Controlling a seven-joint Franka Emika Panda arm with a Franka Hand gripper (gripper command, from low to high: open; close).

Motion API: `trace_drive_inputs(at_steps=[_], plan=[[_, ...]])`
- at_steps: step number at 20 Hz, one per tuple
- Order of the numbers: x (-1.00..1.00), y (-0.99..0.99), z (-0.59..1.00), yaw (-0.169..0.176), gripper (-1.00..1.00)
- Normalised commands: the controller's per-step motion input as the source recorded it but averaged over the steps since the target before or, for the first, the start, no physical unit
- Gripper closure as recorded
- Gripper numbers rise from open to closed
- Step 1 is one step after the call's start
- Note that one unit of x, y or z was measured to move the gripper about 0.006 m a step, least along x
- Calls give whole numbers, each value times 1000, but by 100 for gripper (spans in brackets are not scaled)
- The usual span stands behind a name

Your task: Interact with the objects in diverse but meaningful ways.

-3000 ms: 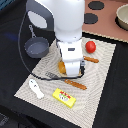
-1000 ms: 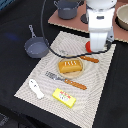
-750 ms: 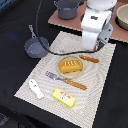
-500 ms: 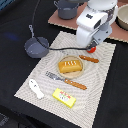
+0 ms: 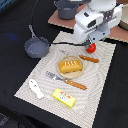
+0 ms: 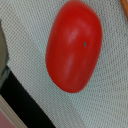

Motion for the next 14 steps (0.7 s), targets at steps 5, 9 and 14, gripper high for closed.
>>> trace_drive_inputs(at_steps=[5, 9, 14], plan=[[17, 163, -148, 0, -100], [0, 186, -192, 0, -100], [20, 249, -188, 0, -100]])
